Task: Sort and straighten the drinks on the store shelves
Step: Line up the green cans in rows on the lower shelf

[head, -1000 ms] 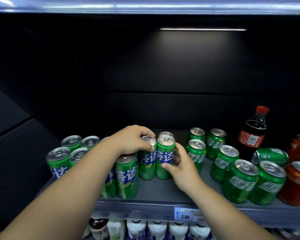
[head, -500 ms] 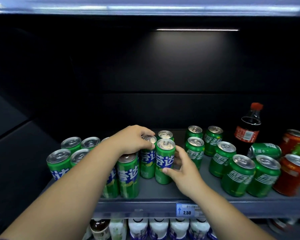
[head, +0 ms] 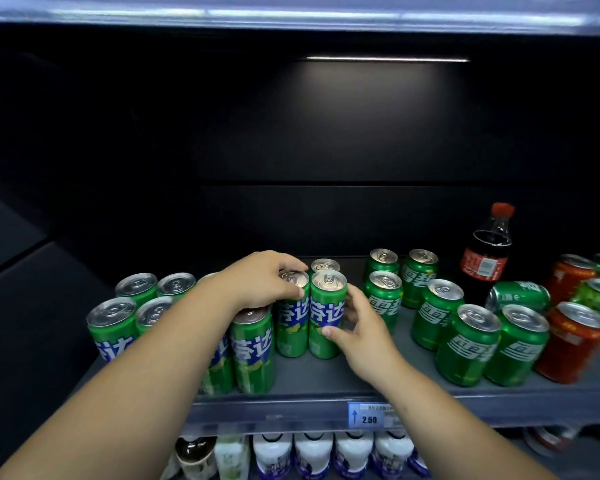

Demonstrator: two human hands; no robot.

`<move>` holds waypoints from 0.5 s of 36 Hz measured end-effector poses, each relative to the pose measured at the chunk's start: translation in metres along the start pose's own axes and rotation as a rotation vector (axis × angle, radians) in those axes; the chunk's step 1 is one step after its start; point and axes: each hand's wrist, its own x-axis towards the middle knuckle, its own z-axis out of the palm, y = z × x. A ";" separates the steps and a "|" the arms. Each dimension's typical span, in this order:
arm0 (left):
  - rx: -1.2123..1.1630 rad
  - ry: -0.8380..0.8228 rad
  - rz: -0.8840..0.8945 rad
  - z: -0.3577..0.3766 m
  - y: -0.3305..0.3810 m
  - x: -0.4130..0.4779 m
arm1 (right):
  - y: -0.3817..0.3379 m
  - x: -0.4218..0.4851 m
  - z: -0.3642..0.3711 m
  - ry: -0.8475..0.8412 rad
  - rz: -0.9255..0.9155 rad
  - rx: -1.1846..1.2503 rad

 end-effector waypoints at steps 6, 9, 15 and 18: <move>0.032 0.019 -0.007 0.002 -0.001 0.000 | 0.004 0.002 -0.001 -0.010 0.002 0.014; 0.039 0.025 -0.003 0.002 0.000 -0.001 | 0.005 0.003 0.000 -0.010 0.000 0.004; 0.063 0.032 0.005 0.000 0.003 -0.003 | 0.004 0.007 0.000 -0.019 0.016 -0.029; 0.078 0.035 0.022 0.000 0.003 -0.004 | 0.002 0.005 -0.002 -0.036 0.031 -0.036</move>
